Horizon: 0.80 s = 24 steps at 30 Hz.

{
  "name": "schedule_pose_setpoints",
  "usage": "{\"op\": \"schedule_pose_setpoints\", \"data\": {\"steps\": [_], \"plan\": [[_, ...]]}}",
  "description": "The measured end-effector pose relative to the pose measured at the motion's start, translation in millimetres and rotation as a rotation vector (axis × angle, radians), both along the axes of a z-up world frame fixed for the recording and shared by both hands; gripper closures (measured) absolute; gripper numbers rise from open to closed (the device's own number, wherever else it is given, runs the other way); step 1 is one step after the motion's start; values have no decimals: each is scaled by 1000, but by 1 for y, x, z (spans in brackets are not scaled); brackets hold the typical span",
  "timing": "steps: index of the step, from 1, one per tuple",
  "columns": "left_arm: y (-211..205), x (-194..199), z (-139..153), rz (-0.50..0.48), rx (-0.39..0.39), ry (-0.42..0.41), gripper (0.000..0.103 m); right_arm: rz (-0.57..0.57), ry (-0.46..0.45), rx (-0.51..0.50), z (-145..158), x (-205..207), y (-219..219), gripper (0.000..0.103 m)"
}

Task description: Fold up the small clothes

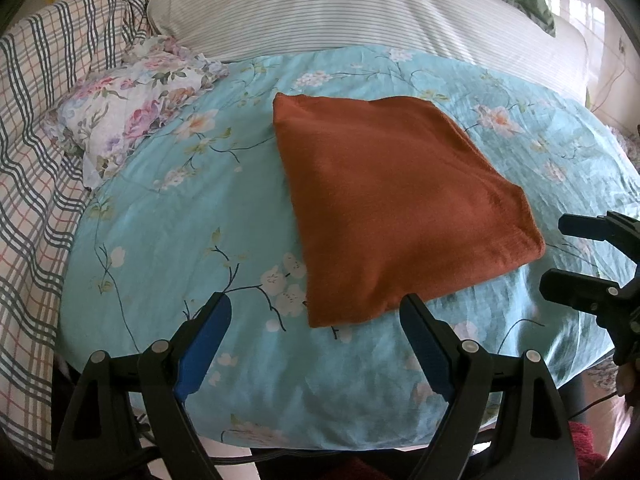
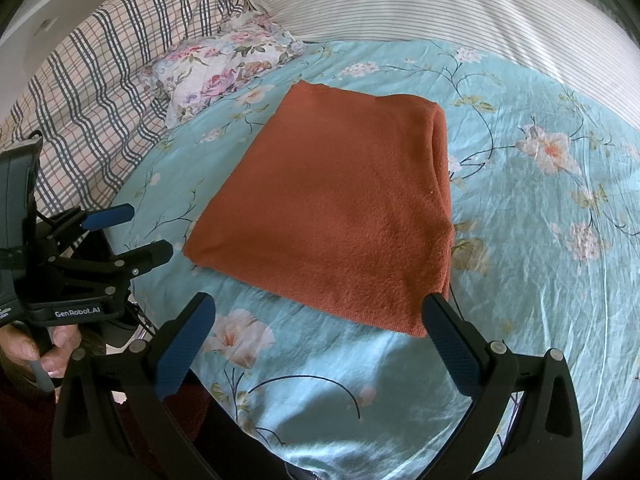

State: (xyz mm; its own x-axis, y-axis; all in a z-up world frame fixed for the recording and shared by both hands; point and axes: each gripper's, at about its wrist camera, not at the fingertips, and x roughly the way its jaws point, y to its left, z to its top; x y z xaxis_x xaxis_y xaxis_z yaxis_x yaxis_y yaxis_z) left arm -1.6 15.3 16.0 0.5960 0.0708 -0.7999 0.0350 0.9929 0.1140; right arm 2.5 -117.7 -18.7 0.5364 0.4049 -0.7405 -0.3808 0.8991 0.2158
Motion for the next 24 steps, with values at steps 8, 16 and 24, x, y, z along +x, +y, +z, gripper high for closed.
{"op": "schedule_pose_setpoints", "data": {"steps": [8,16,24], "plan": [[-1,0,0,1,-6,1,16,1,0,1,0,0,1,0],[-1,1,0,1,-9,1,16,-1,0,1,0,-1,1,0],[-3,1,0,2,-9,-4,16,-1,0,2,1,-1,2,0]]}}
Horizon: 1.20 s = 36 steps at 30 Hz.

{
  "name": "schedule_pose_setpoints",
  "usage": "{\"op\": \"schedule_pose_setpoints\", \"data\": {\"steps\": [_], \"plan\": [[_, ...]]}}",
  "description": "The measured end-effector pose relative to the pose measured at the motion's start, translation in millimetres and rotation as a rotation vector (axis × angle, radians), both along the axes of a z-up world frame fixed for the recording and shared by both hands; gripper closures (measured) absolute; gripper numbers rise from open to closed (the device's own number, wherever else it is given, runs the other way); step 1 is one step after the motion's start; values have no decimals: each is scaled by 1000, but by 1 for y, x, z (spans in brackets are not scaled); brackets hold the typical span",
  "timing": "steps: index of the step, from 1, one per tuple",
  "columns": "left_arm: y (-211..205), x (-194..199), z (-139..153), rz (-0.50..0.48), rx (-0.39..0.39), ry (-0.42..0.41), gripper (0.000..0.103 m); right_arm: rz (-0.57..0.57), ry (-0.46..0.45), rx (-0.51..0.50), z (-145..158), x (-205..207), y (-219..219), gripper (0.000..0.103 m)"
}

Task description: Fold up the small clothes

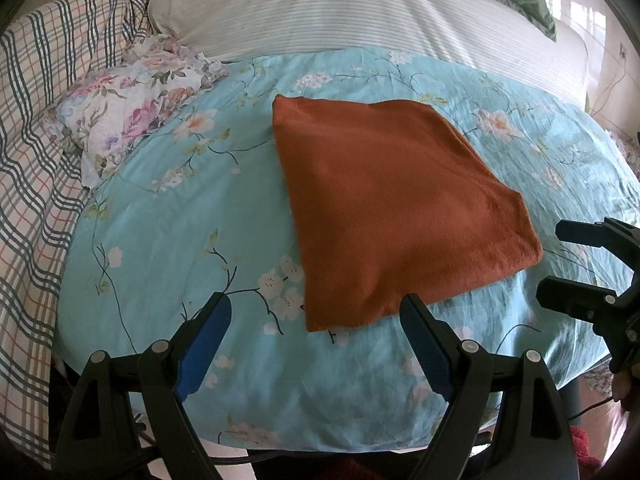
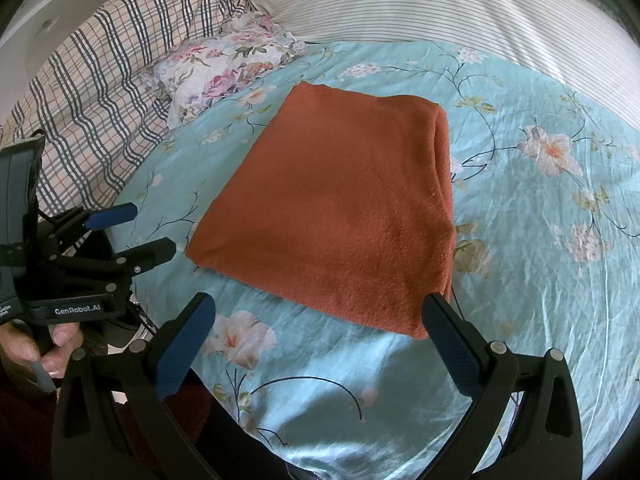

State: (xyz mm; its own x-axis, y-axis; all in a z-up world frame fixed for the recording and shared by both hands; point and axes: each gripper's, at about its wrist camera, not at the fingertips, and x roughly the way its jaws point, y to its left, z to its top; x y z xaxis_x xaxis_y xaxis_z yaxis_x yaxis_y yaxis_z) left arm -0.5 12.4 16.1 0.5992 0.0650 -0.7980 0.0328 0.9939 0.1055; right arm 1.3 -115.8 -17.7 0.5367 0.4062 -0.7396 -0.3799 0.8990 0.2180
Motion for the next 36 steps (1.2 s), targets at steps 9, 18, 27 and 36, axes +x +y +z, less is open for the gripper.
{"op": "schedule_pose_setpoints", "data": {"steps": [9,18,27,36], "plan": [[0,-1,1,-3,0,-2,16,3,1,3,1,1,-1,0],[-1,-1,1,-3,0,-2,16,3,0,4,1,1,-1,0],[-1,4,3,-5,-1,-6,16,0,-2,3,1,1,0,0],[0,23,12,-17,-7,-44,16,-7,-15,0,13,18,4,0]]}}
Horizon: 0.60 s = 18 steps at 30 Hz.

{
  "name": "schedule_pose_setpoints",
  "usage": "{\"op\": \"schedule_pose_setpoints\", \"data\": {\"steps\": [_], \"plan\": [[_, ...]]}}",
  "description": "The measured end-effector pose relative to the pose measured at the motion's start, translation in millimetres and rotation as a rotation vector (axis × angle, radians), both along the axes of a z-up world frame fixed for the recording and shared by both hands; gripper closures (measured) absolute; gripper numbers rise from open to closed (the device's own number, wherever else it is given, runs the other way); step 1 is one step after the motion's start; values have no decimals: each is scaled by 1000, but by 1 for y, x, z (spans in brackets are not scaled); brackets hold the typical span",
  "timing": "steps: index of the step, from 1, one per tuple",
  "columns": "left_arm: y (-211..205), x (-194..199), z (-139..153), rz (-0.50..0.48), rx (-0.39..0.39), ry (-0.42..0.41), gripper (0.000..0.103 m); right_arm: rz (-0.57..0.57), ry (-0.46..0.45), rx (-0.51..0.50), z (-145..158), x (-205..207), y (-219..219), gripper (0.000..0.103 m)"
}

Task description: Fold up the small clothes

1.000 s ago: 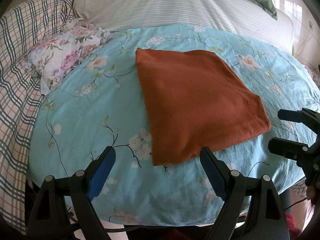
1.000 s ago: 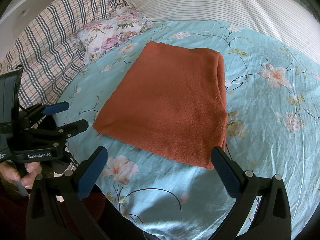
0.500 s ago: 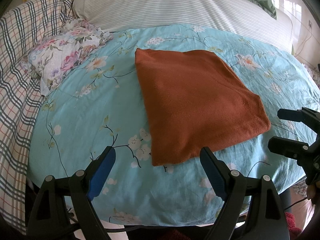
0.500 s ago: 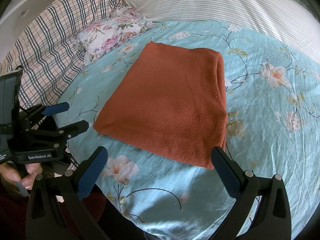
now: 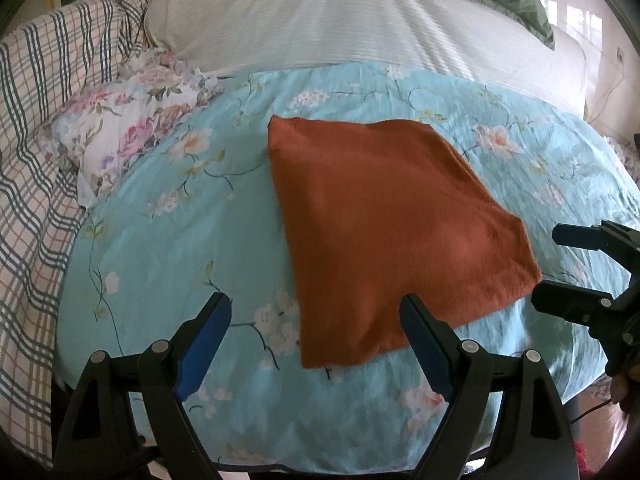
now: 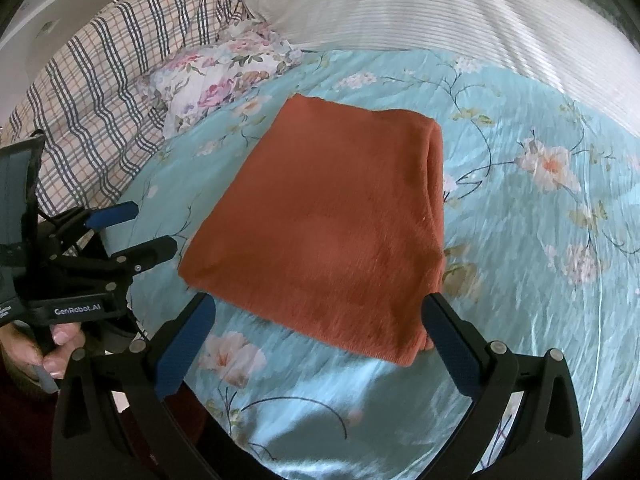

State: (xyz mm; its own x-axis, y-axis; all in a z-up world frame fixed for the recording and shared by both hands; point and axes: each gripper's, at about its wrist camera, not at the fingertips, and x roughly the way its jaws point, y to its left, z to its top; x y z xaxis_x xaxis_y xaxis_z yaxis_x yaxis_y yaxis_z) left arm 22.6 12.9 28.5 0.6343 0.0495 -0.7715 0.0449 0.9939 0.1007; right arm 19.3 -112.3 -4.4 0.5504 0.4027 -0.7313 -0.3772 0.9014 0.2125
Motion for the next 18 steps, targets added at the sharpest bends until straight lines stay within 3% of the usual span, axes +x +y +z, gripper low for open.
{"op": "schedule_pose_setpoints", "data": {"steps": [18], "plan": [[4,18,0,1,-10,3,16,-9,6,50,-6,19,-6,0]]}}
